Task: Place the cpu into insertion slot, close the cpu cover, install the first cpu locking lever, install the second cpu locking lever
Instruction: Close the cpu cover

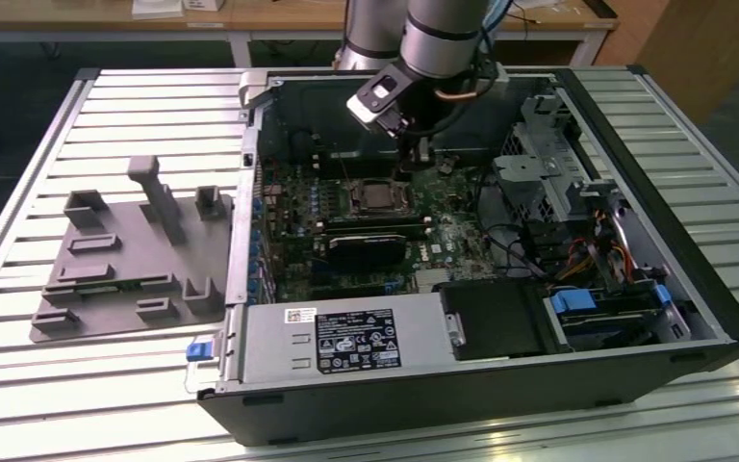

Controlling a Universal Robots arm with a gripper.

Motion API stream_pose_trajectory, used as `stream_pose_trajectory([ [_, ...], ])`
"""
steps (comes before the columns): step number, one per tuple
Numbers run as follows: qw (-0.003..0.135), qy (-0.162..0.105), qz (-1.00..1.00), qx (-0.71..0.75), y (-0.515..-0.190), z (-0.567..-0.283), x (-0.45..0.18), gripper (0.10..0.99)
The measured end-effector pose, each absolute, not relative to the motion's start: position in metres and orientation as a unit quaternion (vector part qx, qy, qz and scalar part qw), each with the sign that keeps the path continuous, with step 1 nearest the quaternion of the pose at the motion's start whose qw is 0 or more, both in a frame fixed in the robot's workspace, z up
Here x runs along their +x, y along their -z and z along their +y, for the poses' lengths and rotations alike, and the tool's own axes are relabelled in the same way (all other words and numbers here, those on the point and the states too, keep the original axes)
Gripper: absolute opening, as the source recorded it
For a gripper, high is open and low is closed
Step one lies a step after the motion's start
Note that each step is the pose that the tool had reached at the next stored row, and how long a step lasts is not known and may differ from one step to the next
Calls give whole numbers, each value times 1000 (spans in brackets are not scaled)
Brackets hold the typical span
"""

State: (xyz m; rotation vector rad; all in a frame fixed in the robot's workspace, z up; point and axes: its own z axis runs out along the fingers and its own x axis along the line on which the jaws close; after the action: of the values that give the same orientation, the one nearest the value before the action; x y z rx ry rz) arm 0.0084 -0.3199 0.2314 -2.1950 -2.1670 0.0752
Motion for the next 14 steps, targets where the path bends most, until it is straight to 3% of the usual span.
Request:
stream_pose_trajectory([
  [14, -3, 7, -704, -710, -222, -320, -19, 102],
])
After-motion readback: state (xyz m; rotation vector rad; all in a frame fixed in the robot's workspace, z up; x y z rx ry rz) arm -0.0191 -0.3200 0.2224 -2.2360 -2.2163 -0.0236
